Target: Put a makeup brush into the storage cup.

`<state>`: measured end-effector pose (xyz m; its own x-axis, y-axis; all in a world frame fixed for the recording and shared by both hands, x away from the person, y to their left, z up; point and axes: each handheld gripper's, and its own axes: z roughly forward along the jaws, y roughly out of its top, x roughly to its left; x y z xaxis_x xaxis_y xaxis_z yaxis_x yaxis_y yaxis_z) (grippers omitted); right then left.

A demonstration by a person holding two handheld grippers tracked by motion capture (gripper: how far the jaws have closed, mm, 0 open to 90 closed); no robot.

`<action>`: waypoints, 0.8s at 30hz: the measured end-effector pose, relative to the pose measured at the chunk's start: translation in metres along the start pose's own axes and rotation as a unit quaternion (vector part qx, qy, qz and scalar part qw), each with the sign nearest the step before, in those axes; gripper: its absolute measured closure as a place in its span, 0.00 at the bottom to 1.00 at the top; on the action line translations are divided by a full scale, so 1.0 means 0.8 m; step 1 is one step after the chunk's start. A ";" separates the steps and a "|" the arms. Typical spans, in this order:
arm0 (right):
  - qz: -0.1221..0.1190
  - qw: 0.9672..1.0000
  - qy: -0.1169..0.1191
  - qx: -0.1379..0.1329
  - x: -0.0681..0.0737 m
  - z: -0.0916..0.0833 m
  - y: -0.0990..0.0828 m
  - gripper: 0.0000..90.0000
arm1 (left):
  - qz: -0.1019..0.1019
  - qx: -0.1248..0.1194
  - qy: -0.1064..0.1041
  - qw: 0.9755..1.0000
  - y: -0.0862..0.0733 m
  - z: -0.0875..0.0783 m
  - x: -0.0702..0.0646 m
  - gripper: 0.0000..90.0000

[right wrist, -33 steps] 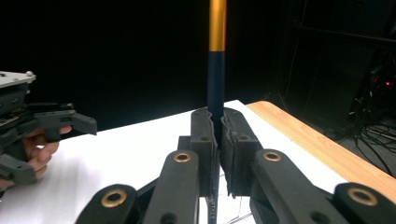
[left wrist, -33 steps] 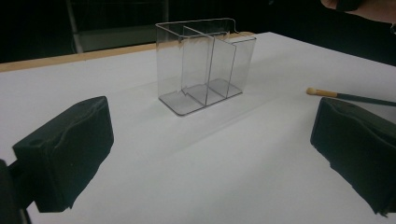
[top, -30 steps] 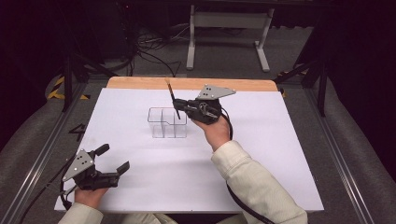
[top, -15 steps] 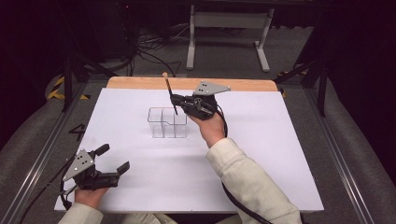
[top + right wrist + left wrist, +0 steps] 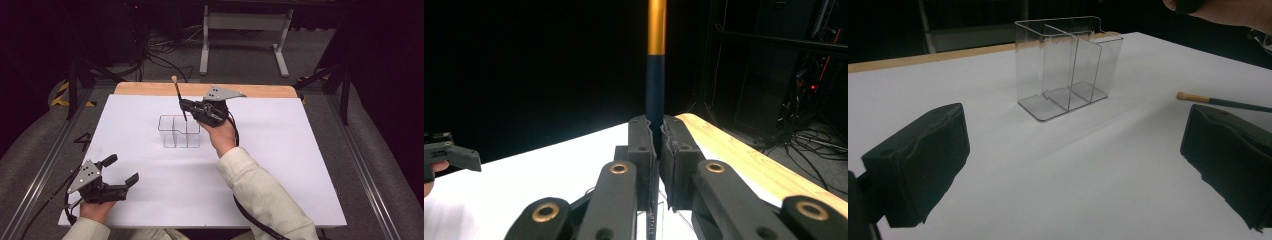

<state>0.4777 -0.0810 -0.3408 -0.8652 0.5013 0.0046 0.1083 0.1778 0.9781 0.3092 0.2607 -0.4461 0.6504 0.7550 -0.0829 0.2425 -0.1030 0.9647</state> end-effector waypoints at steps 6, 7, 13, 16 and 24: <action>0.008 1.000 -0.001 -0.010 -0.004 0.007 -0.006 0.93 | -0.004 -0.002 -0.003 1.000 0.000 0.000 0.000 0.00; 0.009 1.000 0.000 -0.010 -0.004 0.009 -0.007 0.93 | -0.004 -0.002 -0.003 1.000 0.000 -0.001 0.000 0.00; 0.012 1.000 0.004 -0.011 -0.001 0.017 -0.011 0.93 | -0.003 -0.003 -0.001 1.000 0.001 -0.002 0.001 0.00; 0.015 1.000 0.006 -0.009 -0.001 0.021 -0.014 0.93 | -0.003 -0.003 -0.002 1.000 0.001 -0.002 0.001 0.00; 0.034 0.999 0.008 -0.014 -0.002 0.030 -0.017 0.93 | -0.004 -0.004 -0.002 1.000 0.001 -0.003 0.001 0.00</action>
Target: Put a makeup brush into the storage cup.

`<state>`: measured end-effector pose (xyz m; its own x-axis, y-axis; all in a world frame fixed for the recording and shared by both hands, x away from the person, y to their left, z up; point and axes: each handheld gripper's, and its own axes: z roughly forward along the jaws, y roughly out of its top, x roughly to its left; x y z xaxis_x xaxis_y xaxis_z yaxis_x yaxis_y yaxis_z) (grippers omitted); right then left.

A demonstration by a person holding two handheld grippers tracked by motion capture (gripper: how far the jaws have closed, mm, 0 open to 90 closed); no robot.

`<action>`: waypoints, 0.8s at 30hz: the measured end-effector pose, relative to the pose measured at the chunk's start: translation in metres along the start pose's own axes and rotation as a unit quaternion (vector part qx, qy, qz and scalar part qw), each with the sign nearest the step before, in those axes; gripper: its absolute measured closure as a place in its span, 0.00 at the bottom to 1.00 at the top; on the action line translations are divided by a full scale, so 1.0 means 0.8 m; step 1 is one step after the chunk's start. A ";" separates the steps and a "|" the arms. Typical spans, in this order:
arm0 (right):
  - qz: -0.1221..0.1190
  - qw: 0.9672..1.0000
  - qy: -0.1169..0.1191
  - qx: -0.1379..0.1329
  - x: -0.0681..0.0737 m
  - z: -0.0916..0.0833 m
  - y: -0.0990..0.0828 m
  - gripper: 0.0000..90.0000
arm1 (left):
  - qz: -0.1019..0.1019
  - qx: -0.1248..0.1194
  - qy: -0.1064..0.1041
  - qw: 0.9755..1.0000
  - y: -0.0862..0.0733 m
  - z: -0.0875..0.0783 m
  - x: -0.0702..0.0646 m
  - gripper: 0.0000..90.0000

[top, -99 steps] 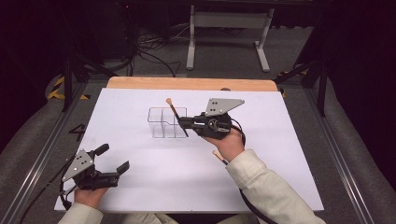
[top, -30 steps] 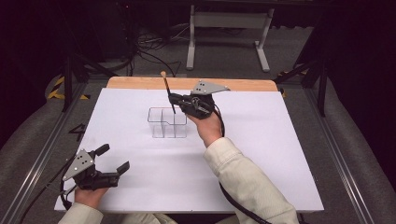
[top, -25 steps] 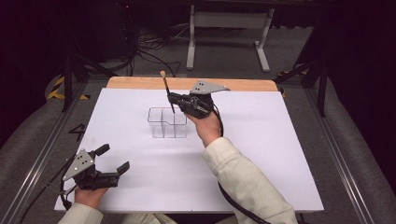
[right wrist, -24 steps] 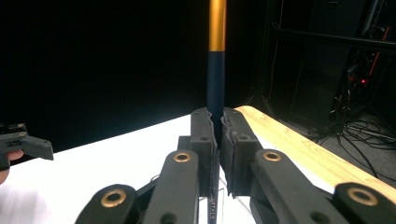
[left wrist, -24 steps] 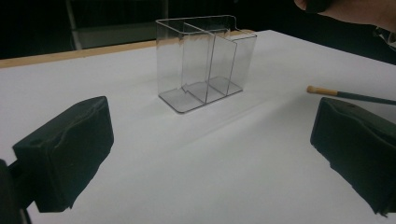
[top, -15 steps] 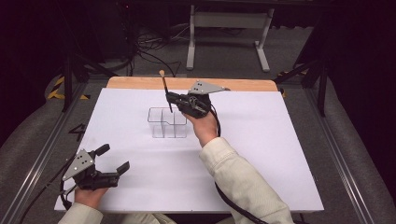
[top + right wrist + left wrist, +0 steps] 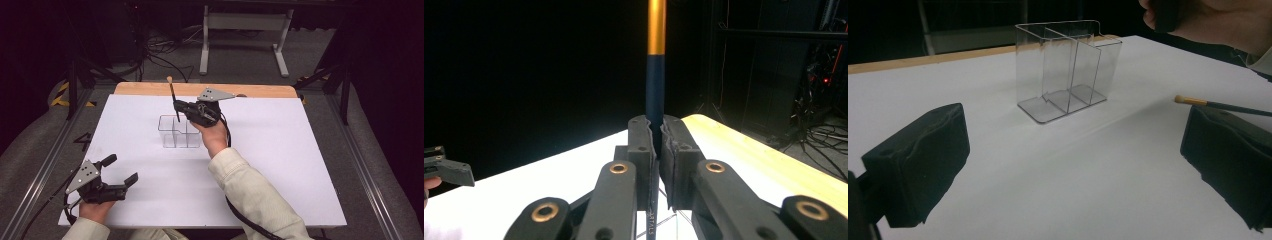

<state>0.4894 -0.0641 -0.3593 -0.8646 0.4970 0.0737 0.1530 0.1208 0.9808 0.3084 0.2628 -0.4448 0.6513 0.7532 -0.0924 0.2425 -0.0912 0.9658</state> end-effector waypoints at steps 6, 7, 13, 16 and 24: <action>0.004 1.000 0.000 0.001 -0.002 0.003 -0.007 0.93 | -0.001 0.000 0.000 1.000 0.000 0.000 0.000 0.00; 0.005 1.000 0.001 0.001 -0.002 0.004 -0.008 0.93 | -0.001 0.000 0.000 1.000 0.000 0.000 0.000 0.00; 0.001 1.000 -0.002 0.009 0.000 0.007 -0.014 0.93 | -0.001 0.000 0.000 1.000 0.000 0.000 0.000 0.00; 0.002 1.000 -0.003 0.010 -0.001 0.008 -0.016 0.93 | -0.001 -0.001 0.000 1.000 0.000 0.000 0.000 0.00; 0.006 1.000 -0.008 0.018 -0.001 0.012 -0.026 0.93 | -0.001 0.002 -0.001 1.000 0.000 0.000 0.000 0.00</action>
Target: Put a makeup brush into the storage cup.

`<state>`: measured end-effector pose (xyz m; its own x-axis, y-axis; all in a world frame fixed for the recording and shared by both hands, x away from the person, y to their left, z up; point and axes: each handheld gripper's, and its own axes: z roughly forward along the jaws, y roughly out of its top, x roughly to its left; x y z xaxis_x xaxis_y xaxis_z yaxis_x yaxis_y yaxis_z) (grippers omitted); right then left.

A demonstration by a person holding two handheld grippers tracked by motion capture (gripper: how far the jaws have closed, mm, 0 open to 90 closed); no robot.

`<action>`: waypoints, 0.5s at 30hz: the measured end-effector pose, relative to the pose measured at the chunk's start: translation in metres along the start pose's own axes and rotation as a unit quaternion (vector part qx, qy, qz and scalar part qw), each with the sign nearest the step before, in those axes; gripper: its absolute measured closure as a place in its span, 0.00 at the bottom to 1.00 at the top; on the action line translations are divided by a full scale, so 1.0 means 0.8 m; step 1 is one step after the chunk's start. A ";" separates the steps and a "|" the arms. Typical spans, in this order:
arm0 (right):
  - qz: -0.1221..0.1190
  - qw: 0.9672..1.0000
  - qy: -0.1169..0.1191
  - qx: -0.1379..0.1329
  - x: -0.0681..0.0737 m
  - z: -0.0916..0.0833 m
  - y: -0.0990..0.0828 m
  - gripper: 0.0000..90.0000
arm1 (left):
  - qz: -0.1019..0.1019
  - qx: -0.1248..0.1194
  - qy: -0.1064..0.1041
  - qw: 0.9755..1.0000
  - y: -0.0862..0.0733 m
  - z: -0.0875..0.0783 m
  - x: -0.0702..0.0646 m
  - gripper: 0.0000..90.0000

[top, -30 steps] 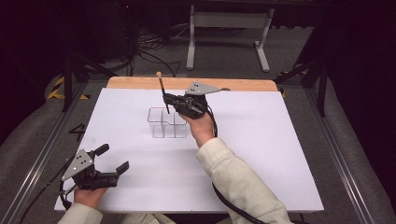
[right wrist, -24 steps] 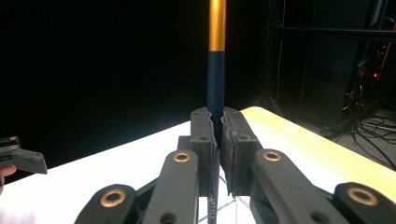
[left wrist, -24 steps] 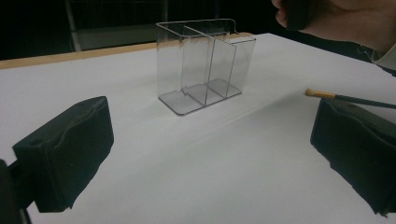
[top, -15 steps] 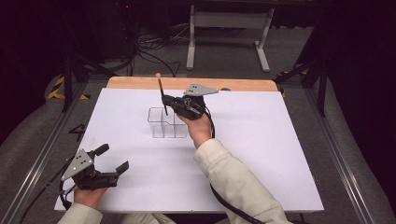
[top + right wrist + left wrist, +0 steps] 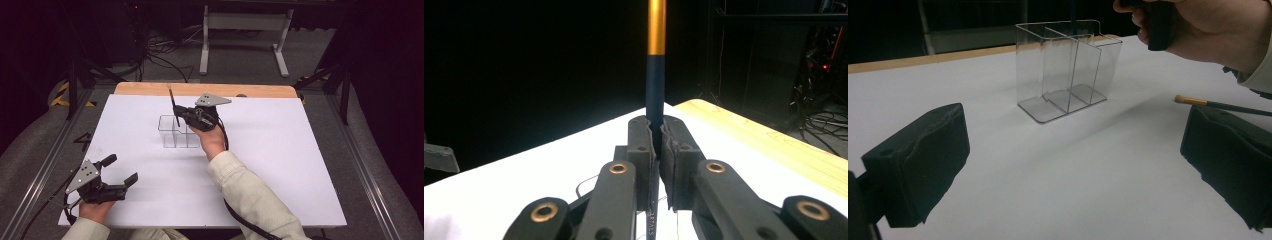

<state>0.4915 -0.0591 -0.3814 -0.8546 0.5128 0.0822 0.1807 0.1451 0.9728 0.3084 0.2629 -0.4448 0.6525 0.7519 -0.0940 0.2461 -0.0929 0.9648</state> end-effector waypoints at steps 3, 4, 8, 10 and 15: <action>0.000 1.000 -0.002 0.007 0.001 0.003 -0.005 0.93 | -0.001 -0.002 0.001 1.000 0.000 0.000 0.000 0.00; 0.001 1.000 -0.002 0.007 0.000 0.004 -0.006 0.93 | -0.001 -0.003 0.001 1.000 0.000 0.000 0.000 0.00; 0.004 1.000 -0.008 0.014 -0.002 0.005 -0.009 0.93 | 0.000 -0.003 0.001 1.000 0.000 0.000 0.000 0.00; 0.005 1.000 -0.010 0.016 -0.002 0.004 -0.010 0.93 | 0.000 -0.002 0.001 1.000 0.000 0.000 0.000 0.00; 0.004 1.000 -0.011 0.023 0.000 0.007 -0.016 0.93 | 0.002 -0.001 0.001 1.000 0.000 0.000 0.000 0.00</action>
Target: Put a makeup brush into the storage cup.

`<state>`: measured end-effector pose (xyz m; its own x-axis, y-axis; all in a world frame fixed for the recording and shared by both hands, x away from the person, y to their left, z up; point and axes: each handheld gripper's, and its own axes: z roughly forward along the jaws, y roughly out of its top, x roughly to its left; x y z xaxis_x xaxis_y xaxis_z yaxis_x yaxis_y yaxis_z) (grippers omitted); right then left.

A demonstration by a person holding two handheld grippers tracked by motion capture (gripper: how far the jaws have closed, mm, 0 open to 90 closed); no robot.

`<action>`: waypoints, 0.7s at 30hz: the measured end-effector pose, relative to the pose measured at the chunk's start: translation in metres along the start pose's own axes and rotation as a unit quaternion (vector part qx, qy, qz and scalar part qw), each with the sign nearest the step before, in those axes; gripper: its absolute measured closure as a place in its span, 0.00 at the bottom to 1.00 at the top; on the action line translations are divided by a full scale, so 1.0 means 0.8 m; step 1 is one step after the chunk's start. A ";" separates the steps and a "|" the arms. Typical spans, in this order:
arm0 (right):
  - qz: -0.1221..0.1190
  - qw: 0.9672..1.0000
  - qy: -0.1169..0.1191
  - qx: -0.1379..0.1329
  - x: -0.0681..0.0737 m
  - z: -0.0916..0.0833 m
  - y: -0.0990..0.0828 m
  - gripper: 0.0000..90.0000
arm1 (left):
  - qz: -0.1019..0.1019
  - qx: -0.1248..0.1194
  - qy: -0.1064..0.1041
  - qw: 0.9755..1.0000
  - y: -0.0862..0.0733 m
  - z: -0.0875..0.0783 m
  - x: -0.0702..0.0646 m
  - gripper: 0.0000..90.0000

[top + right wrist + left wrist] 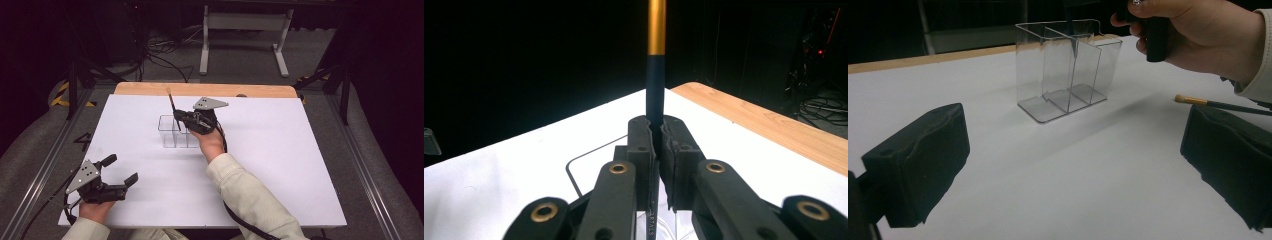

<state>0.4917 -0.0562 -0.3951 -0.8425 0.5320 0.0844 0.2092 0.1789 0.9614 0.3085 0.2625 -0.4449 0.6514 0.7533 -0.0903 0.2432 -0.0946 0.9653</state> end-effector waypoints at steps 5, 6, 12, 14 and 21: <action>0.001 1.000 -0.002 0.005 0.000 0.000 -0.002 0.93 | 0.000 0.000 0.000 1.000 0.000 0.000 0.000 0.00; 0.001 1.000 -0.003 0.006 0.000 0.000 -0.002 0.93 | 0.000 0.000 0.000 1.000 0.000 0.000 0.000 0.00; 0.000 1.000 -0.003 0.010 0.001 0.000 -0.004 0.93 | -0.001 0.000 0.000 1.000 0.000 0.000 0.000 0.00; 0.003 1.000 -0.004 0.012 0.000 -0.001 -0.005 0.92 | -0.002 0.000 -0.001 1.000 0.000 0.000 0.000 0.00; 0.029 0.999 0.014 -0.027 -0.003 -0.012 0.000 0.46 | -0.001 0.000 -0.003 1.000 0.001 0.003 0.000 0.00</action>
<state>0.4886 -0.0654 -0.3925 -0.8434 0.5167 0.1474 0.2320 0.1028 0.9673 0.3106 0.2608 -0.4447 0.6551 0.7497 -0.0931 0.2442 -0.0935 0.9652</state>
